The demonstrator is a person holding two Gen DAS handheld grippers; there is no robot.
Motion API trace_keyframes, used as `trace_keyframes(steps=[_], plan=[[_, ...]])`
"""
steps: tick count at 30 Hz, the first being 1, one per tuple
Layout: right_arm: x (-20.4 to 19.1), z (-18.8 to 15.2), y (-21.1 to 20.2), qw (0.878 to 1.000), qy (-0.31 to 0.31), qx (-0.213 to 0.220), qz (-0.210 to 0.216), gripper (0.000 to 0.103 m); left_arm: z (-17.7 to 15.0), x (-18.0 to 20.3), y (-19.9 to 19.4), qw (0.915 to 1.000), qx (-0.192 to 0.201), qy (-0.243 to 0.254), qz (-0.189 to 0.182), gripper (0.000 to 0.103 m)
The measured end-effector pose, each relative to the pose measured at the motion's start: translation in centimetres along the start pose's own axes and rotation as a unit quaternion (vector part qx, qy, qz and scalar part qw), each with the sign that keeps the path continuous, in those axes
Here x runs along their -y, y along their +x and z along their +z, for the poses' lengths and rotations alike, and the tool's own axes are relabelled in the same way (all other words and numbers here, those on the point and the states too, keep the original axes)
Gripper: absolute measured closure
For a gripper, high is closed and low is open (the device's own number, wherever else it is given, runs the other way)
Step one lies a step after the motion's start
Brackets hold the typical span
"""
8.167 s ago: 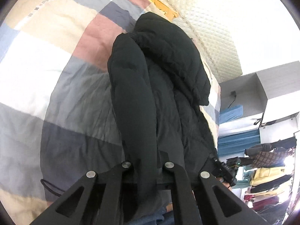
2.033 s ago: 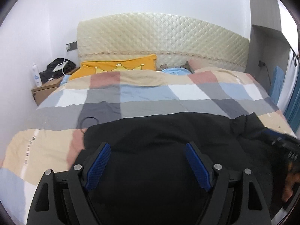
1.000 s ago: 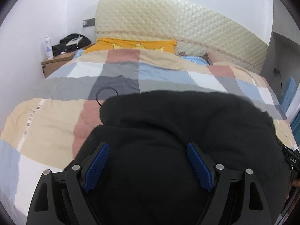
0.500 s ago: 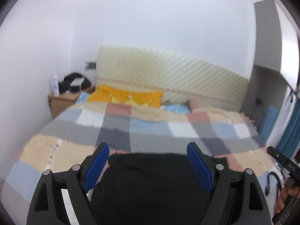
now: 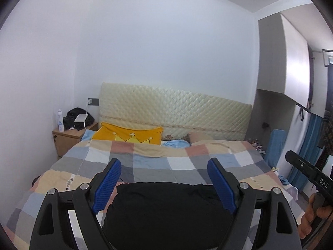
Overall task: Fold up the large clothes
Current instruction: 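Open both grippers and pull them back from the folded jacket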
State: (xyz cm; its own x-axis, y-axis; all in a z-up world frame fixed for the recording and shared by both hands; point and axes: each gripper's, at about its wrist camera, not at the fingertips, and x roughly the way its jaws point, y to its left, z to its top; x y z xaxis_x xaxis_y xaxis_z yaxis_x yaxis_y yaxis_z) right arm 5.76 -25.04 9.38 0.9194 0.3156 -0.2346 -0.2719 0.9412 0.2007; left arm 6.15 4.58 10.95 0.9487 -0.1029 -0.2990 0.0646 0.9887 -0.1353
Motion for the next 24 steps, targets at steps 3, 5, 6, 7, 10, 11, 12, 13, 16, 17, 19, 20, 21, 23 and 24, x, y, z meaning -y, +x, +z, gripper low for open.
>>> trace_keyframes(steps=[3,5,6,7,10,11,12,13,16,17,19,20,21,23,24], plan=[[-1.4,-0.1,-2.6,1.0,-0.01,0.015,0.007,0.038,-0.3,0.8,-2.1,1.0,0.005,0.005,-0.005,0.018],[-1.9,-0.4,-4.1,1.0,-0.013,0.022,0.011,0.037,-0.8,1.2,-3.1,0.9999,0.009,0.008,-0.004,0.018],[-2.2,-0.6,-4.7,0.999,-0.014,0.025,0.015,0.037,-1.0,1.3,-3.5,0.9999,0.01,0.009,-0.006,0.018],[-2.6,-0.9,-5.5,0.999,-0.015,0.028,0.02,0.036,-1.3,1.5,-3.9,0.9999,0.01,0.01,-0.01,0.019],[-3.8,-2.1,-7.2,0.999,-0.023,0.035,0.019,0.035,-2.4,1.4,-4.8,0.9999,0.011,0.007,-0.006,0.018],[-4.0,-2.5,-7.4,0.999,-0.025,0.036,0.018,0.034,-2.8,1.6,-5.1,0.9999,0.011,0.011,-0.002,0.018],[-4.1,-2.9,-7.6,0.999,-0.028,0.034,0.018,0.034,-3.2,1.7,-5.5,0.9998,0.012,0.015,0.001,0.018],[-4.4,-3.4,-7.9,0.999,-0.03,0.033,0.017,0.034,-3.6,1.8,-5.9,0.9997,0.013,0.018,0.005,0.018],[-4.6,-4.7,-8.8,0.999,-0.032,0.034,0.009,0.033,-5.0,1.9,-6.5,0.9997,0.007,0.02,0.008,0.019],[-4.6,-5.0,-8.9,0.999,-0.032,0.034,0.004,0.033,-5.4,1.9,-6.6,0.9998,0.004,0.017,0.007,0.019],[-4.5,-6.0,-9.3,0.999,-0.028,0.031,-0.008,0.032,-6.4,1.8,-6.8,0.9999,0.001,0.012,0.008,0.018],[-4.5,-6.5,-9.5,0.999,-0.028,0.028,-0.012,0.032,-7.0,1.7,-6.8,0.9999,-0.002,0.009,0.011,0.018],[-4.5,-7.1,-9.6,0.999,-0.029,0.023,-0.016,0.032,-7.5,1.7,-6.9,0.9999,-0.006,0.008,0.01,0.018],[-4.3,-8.1,-9.5,0.999,-0.029,0.014,-0.022,0.032,-8.9,1.8,-6.7,0.9997,-0.022,0.008,0.003,0.019],[-4.4,-8.7,-9.6,0.999,-0.027,0.008,-0.025,0.032,-9.7,1.7,-6.4,0.9995,-0.031,0.009,0.005,0.019]])
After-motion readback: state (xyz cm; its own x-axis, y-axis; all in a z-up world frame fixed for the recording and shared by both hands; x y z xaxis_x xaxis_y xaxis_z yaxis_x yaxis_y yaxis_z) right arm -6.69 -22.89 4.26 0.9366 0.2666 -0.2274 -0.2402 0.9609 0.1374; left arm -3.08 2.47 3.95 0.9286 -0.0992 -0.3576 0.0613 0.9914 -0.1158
